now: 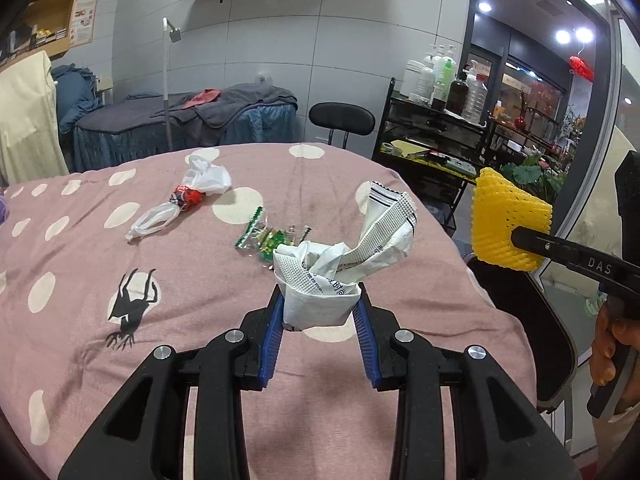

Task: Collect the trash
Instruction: 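Carry the yellow net and white plastic bag toward the black bin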

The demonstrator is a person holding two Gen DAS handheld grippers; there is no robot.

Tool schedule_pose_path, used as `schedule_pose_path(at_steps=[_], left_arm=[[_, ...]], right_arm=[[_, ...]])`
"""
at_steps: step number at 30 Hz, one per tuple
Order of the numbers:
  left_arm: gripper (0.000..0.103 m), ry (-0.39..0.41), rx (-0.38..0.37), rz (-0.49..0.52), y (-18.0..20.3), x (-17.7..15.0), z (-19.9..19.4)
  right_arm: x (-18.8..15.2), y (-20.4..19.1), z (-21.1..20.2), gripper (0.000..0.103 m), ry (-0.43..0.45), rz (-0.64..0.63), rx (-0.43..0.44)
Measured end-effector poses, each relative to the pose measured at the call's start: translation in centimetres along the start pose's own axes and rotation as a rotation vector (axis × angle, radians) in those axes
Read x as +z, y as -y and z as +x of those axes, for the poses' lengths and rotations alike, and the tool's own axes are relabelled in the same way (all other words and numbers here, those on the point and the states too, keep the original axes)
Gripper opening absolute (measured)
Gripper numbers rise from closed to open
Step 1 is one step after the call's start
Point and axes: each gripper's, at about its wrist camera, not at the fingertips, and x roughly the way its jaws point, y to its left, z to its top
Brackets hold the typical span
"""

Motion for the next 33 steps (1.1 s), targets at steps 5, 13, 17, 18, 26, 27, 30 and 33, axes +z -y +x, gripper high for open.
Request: schedule_pose_path(at_steps=[5, 13, 17, 18, 26, 27, 30, 33], left_arm=[[0.033, 0.006, -0.046, 0.012, 2.3, -0.2, -0.1], [0.033, 0.012, -0.111, 0.038, 5.6, -0.2, -0.2], [0.033, 0.011, -0.136, 0.053, 7.1, -0.2, -0.2], [0.033, 0.010, -0.142, 0.057, 7.5, -0.2, -0.2], [0.033, 0.003, -0.177, 0.088, 9.6, -0.3, 0.1], [0.033, 0.003, -0.181, 0.092, 9.9, -0.2, 0.1], [0.033, 0.003, -0.195, 0.105, 10.6, -0.1, 0.1], [0.033, 0.001, -0.206, 0.122, 11.5, 0.0, 0.2]], right_arm=[[-1.4, 2.6, -1.9, 0.011, 0.013, 0.052, -0.063], [-3.9, 7.3, -3.8, 0.011, 0.000, 0.136, -0.166], [-5.3, 9.3, -3.9, 0.011, -0.022, 0.168, -0.230], [-5.6, 9.8, -3.9, 0.011, -0.028, 0.175, -0.244], [-9.1, 13.8, -2.0, 0.011, -0.122, 0.238, -0.333], [-9.5, 14.2, -1.6, 0.011, -0.136, 0.244, -0.340], [-10.7, 15.4, -0.2, 0.011, -0.183, 0.262, -0.370], [-11.7, 16.6, 1.0, 0.012, -0.217, 0.301, -0.376]])
